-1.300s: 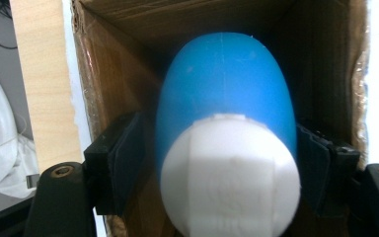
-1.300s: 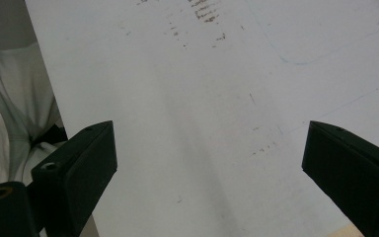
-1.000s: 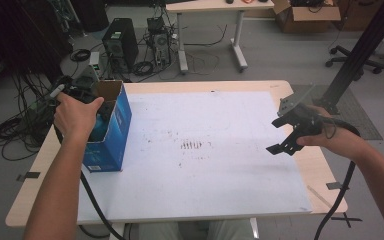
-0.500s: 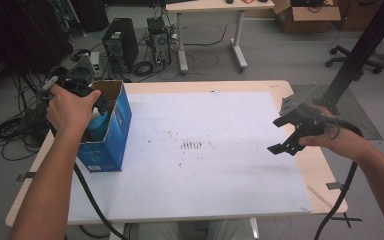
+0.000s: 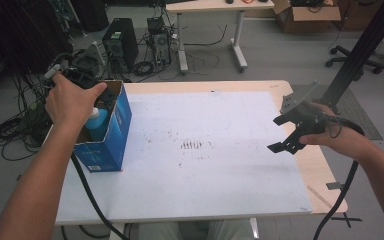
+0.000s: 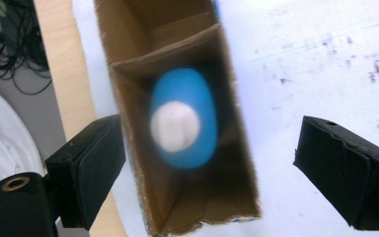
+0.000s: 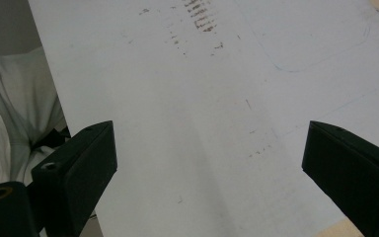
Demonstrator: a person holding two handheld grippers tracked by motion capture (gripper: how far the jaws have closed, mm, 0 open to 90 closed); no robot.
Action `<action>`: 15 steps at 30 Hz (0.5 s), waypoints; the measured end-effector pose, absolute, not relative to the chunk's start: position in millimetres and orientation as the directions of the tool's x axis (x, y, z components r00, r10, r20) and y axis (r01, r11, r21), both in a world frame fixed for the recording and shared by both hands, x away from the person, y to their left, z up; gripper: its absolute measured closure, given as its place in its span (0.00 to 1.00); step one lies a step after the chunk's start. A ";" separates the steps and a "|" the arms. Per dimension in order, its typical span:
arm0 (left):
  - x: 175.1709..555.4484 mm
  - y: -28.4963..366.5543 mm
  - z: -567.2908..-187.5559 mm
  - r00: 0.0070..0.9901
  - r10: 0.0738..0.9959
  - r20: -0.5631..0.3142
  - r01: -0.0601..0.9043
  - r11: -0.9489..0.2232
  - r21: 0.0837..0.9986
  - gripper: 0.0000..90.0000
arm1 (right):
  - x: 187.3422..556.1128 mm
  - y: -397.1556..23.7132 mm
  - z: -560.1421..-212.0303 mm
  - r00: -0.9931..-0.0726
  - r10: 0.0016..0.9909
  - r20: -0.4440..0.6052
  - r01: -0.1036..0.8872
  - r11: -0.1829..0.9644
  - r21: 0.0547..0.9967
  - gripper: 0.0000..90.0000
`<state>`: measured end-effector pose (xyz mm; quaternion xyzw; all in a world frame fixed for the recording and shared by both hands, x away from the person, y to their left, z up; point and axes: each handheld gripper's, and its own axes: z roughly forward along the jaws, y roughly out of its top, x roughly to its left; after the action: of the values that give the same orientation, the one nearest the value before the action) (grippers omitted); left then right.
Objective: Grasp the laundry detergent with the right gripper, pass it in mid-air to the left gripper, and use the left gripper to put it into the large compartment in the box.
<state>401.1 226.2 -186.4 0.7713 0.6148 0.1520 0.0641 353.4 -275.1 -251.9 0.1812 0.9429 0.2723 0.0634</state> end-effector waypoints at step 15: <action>397.8 199.1 -167.3 0.306 0.943 0.135 0.895 -0.333 0.297 0.09 | 354.3 -282.0 -248.2 -0.913 0.406 -0.018 0.333 0.773 0.539 0.06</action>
<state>397.8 199.1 -167.3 0.8037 0.5716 0.1430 0.0832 354.3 -282.0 -248.2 0.1969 0.9392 0.2731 0.0670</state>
